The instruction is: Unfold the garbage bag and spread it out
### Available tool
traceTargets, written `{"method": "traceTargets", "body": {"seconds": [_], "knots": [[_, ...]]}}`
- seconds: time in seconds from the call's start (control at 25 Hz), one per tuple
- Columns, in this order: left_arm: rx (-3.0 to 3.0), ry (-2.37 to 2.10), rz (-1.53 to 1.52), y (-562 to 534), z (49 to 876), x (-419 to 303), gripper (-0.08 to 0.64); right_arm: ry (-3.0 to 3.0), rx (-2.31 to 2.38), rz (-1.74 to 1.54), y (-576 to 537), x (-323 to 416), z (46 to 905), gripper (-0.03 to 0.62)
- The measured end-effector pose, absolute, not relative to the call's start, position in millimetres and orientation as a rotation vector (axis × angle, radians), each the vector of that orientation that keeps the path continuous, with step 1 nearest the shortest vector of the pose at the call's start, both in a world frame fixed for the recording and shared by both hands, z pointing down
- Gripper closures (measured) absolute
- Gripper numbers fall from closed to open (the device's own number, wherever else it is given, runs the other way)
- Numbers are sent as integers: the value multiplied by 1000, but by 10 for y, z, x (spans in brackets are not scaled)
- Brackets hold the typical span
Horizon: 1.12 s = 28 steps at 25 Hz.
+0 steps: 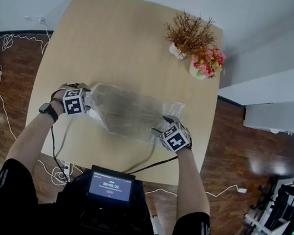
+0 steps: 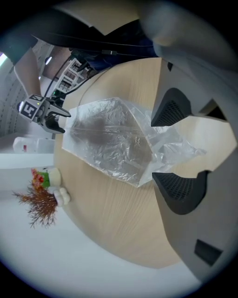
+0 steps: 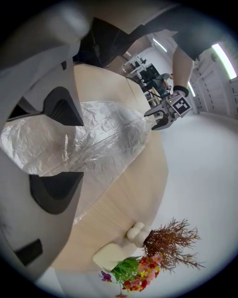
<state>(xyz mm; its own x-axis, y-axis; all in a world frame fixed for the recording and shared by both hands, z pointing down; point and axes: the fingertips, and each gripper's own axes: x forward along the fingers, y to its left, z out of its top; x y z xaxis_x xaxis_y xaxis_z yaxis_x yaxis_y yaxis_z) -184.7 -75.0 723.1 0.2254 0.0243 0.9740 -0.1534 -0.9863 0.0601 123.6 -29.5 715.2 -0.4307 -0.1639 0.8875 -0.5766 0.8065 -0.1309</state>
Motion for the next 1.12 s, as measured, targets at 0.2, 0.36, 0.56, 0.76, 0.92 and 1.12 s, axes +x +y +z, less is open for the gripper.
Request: {"method": "traceTargets", "body": {"seconds": [0.2, 0.36, 0.56, 0.76, 0.92, 1.12], "knots": [[2442, -229, 1714, -772, 6890, -1667, 241, -2094, 694, 529, -443, 1241, 6911, 250], [2506, -384, 1572, -832, 6632, -1575, 241, -2166, 802, 501, -510, 1270, 6652, 249], [2597, -599, 1386, -907, 6197, -1532, 241, -2226, 922, 429, -512, 1277, 6219, 252], [2702, -680, 1226, -901, 5751, -1441, 241, -2321, 1114, 426, -505, 1315, 5691, 259], [2775, -705, 1136, -838, 5469, -1387, 241, -2442, 1269, 493, -466, 1316, 5180, 275], [2846, -729, 1021, -661, 5194, -1339, 242, -2508, 1400, 423, -318, 1294, 4638, 284]]}}
